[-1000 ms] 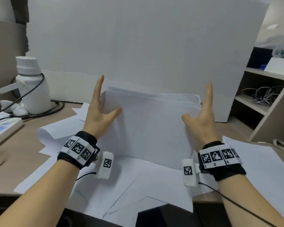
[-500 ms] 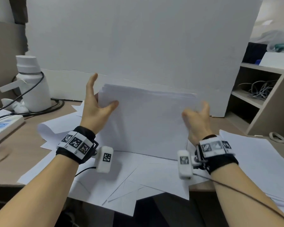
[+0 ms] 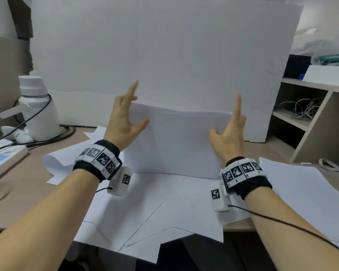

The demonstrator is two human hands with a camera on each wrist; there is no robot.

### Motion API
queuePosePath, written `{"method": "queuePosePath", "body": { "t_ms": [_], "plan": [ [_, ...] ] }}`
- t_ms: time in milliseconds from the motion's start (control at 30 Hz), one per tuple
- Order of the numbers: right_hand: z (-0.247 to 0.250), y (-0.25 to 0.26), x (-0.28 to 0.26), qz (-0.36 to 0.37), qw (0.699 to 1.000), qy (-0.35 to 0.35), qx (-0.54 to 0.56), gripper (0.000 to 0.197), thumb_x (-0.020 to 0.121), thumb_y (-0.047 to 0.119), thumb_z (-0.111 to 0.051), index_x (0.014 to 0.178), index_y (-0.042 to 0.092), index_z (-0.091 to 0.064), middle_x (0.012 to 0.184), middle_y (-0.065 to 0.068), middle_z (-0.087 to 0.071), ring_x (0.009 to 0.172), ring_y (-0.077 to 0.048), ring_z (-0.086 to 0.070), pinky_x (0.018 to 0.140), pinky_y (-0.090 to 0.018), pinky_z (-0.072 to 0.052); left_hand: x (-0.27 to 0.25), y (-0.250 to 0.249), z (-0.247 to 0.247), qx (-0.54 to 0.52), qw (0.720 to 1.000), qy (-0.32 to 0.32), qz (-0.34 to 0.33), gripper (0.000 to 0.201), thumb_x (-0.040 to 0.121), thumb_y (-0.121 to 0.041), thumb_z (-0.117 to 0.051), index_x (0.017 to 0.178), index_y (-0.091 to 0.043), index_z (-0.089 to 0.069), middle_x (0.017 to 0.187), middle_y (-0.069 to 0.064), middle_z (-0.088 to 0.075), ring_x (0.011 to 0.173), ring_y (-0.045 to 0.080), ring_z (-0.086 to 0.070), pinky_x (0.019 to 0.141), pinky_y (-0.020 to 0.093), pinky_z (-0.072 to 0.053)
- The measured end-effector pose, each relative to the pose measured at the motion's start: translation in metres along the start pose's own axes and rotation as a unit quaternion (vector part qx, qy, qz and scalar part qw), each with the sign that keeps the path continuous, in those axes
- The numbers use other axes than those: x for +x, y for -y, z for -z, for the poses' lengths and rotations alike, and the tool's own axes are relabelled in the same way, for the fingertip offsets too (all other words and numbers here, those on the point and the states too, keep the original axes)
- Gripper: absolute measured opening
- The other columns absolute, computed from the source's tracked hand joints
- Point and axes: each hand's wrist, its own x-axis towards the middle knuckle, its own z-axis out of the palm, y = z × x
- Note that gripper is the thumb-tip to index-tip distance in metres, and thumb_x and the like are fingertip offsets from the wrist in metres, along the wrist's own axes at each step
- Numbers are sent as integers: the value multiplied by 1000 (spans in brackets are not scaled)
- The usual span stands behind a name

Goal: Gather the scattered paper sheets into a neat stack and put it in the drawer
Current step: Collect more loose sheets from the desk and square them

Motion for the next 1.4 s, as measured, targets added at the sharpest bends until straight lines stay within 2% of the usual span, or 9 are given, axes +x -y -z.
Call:
{"method": "queuePosePath", "body": {
  "t_ms": [133,300,433,567,733,933,1033,1167,1400],
  "plan": [
    [-3,-10,11,17,994,31,-103,65,83,8,-53,142,33,-44,134,-3,-37,119,-22,-50,88,-24,-36,10,9,-2,61,998,27,-10,47,81,-11,-81,125,-22,-69,137,11,-43,118,14,-46,105,8,-32],
    [1,-15,23,-24,1000,19,6,70,85,10,-61,149,24,-36,133,1,-41,120,-12,-46,96,-18,-33,3,18,5,64,998,10,4,43,82,-12,-80,123,-24,-70,140,9,-46,115,15,-50,101,22,-44],
    [-6,-27,26,-178,958,50,220,61,80,6,-63,137,14,-42,108,3,-60,97,-14,-62,74,-24,-52,-8,22,1,-132,962,1,239,94,74,-33,-88,151,-34,-34,136,1,-54,111,15,-62,93,32,-54],
    [-21,-24,22,-250,941,50,221,16,79,-4,-57,81,12,-61,82,-5,-65,82,-25,-62,68,-29,-51,-22,27,-22,-250,899,18,360,70,61,-36,-88,123,-11,-67,108,4,-77,102,27,-73,89,41,-59],
    [-23,-13,32,-189,954,-7,232,21,78,0,-58,96,12,-58,85,1,-63,79,-21,-61,65,-27,-50,-10,22,-26,-225,914,-33,337,38,79,-17,-82,113,-11,-67,106,1,-75,97,21,-73,86,40,-60],
    [-17,-19,19,-85,990,19,114,99,82,5,-59,153,41,0,140,5,-41,122,-15,-49,86,-21,-42,-10,17,-22,-190,936,-9,298,85,82,-10,-80,148,-23,-30,114,-6,-63,103,7,-66,92,32,-55],
    [-16,-12,22,-17,997,62,-33,90,83,8,-55,152,46,-11,130,7,-34,102,-22,-50,84,-26,-39,-7,20,-18,-142,963,3,228,106,80,-15,-81,156,-42,-12,151,-8,-45,131,9,-52,110,32,-43],
    [-18,-18,27,-15,993,51,-104,56,84,10,-53,136,31,-49,129,-3,-40,95,-24,-57,79,-25,-38,-1,18,-17,-49,988,13,149,87,84,-13,-78,155,-33,-32,147,-16,-39,133,-4,-34,113,19,-25],
    [-16,-28,34,-38,999,20,32,77,81,12,-62,150,22,-29,136,-1,-42,122,-15,-48,98,-25,-40,0,26,-13,-39,987,-28,150,58,82,-14,-74,135,-30,-57,123,0,-61,106,17,-58,99,41,-50]
  ]
}}
